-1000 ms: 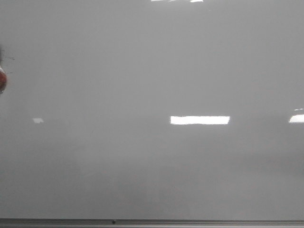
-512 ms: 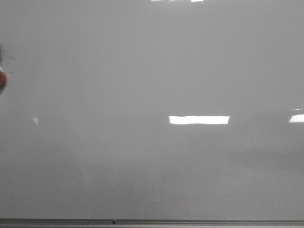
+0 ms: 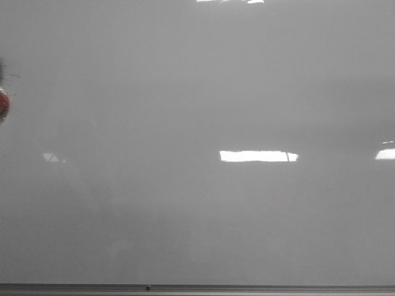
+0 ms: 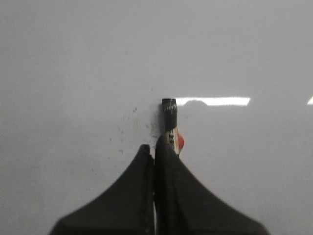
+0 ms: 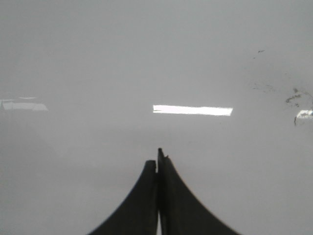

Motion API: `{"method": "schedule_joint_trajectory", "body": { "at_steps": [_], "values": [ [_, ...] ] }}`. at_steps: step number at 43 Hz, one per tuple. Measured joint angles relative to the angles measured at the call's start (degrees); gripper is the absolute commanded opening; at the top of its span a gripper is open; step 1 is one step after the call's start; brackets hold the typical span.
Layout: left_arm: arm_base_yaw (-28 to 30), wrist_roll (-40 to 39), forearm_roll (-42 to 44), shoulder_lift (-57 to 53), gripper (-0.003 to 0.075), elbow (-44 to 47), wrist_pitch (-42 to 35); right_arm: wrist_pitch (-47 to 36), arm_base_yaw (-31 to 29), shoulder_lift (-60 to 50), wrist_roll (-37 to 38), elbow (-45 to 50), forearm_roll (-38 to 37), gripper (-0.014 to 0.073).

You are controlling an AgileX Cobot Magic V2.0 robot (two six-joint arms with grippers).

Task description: Write number 9 on whiteboard

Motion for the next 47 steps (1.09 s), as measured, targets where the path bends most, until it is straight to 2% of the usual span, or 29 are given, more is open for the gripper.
{"method": "schedule_joint_trajectory", "body": {
  "at_steps": [5, 8, 11, 14, 15, 16, 18, 20, 23, 33, 39, 47],
  "values": [
    [0.00, 0.00, 0.00, 3.94, -0.0003, -0.05, 1.01, 0.24, 0.00, 2.11, 0.00, -0.29, 0.00, -0.0032],
    [0.00, 0.00, 0.00, 4.61, 0.0069, -0.05, 1.12, 0.60, 0.00, 2.38, 0.00, -0.29, 0.00, 0.0059],
    [0.00, 0.00, 0.00, 4.83, 0.0225, -0.14, 0.82, 0.70, 0.00, 2.36, 0.00, -0.29, 0.08, 0.0197],
    [0.00, 0.00, 0.00, 4.83, 0.0431, -0.17, 0.56, 0.70, 0.00, 2.36, 0.00, -0.38, 0.08, 0.0373],
    [0.00, 0.00, 0.00, 4.83, 0.0471, -0.27, 0.56, 0.81, 0.00, 2.36, 0.00, -0.38, 0.08, 0.0420],
    [0.00, 0.00, 0.00, 4.83, 0.0542, -0.27, 0.45, 0.81, 0.00, 2.36, 0.00, -0.38, 0.08, 0.0462],
    [0.00, 0.00, 0.00, 4.83, 0.0625, -0.31, 0.45, 0.81, 0.00, 2.36, 0.00, -0.38, 0.08, 0.0526],
    [0.00, 0.00, 0.00, 4.83, 0.0673, -0.31, 0.45, 0.81, 0.00, 2.36, 0.00, -0.38, 0.08, 0.0567],
    [0.00, 0.00, 0.00, 4.83, 0.0690, -0.31, 0.45, 0.81, 0.00, 2.36, 0.00, -0.38, 0.08, 0.0585],
    [0.00, 0.00, -0.56, 6.29, 0.0662, -0.41, -0.63, 1.37, 0.00, 2.36, 0.00, -0.38, 0.12, 0.0580],
    [-2.60, 0.11, -2.49, 13.89, 0.0662, -1.49, -0.39, 1.63, 0.00, 2.36, 0.00, -0.38, 0.12, 0.0580],
    [-10.08, 0.11, -3.10, 30.19, 0.0662, -6.27, -0.15, 1.73, 0.00, 2.36, 0.00, -0.38, 0.12, 0.0580]
  ]
}}
